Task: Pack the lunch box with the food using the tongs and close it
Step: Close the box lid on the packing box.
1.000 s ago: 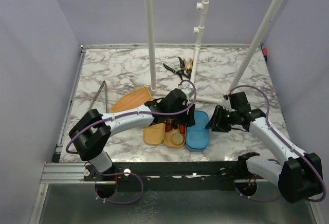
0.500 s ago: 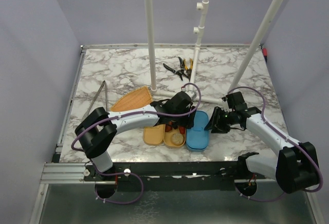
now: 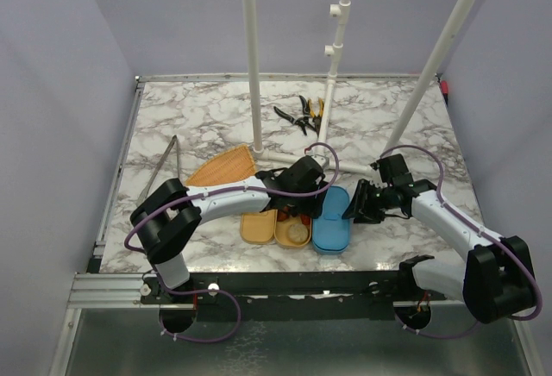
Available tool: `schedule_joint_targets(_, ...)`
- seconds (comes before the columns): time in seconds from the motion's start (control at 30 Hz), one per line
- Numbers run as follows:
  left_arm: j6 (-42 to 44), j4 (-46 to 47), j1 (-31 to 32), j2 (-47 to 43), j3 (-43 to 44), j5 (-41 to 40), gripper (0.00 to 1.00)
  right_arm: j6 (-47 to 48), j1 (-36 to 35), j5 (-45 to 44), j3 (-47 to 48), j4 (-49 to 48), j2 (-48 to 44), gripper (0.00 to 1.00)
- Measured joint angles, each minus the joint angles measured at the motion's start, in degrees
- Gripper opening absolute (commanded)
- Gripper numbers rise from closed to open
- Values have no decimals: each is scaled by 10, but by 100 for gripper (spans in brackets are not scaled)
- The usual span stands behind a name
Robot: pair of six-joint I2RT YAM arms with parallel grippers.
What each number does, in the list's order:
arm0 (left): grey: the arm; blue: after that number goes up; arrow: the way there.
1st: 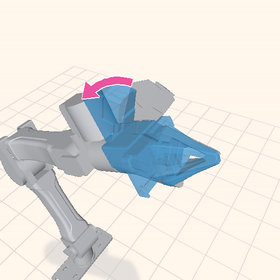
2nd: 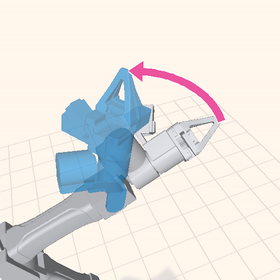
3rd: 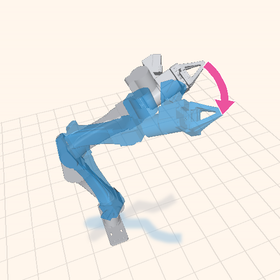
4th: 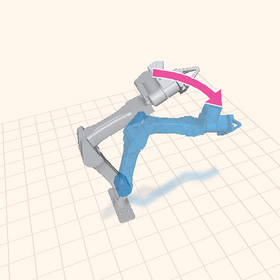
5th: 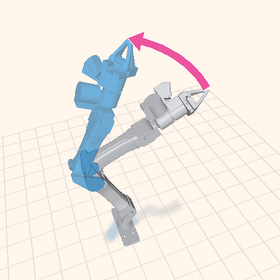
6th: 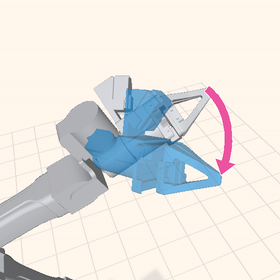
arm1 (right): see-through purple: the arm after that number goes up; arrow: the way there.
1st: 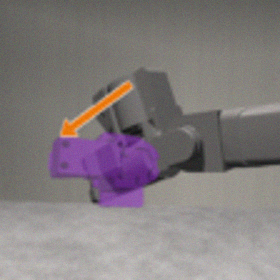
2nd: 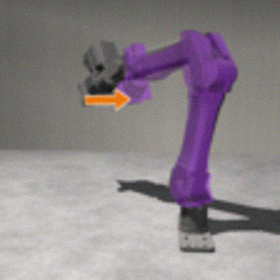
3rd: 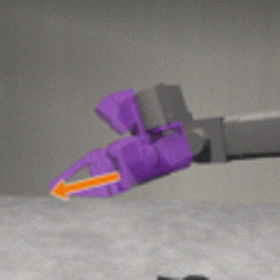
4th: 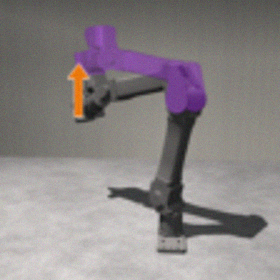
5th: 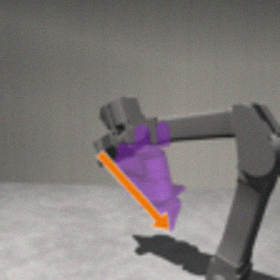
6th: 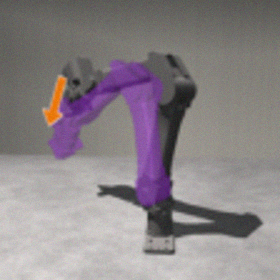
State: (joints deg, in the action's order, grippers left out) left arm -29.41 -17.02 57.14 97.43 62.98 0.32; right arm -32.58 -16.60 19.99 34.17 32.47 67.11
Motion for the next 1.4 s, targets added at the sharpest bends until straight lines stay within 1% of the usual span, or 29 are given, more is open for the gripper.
schedule_joint_targets(0.5, -1, -15, 11, 3, 0, -15, 61, -33, -35, -39, 11, 0, 18, 44)
schedule_joint_targets(0.67, -1, -15, 14, 3, 0, -21, 61, -45, -42, -49, 12, 2, 13, 42)
schedule_joint_targets(0.97, -1, -25, 17, 2, 8, -23, 61, -62, -52, -77, 12, 22, -16, 41)
schedule_joint_targets(1.2, 0, -29, 19, -9, 44, -27, 63, -82, -56, -104, 12, 39, -29, 40)
schedule_joint_targets(1.4, 4, -29, 18, -23, 59, -33, 64, -106, -56, -157, 12, 70, -59, 40)
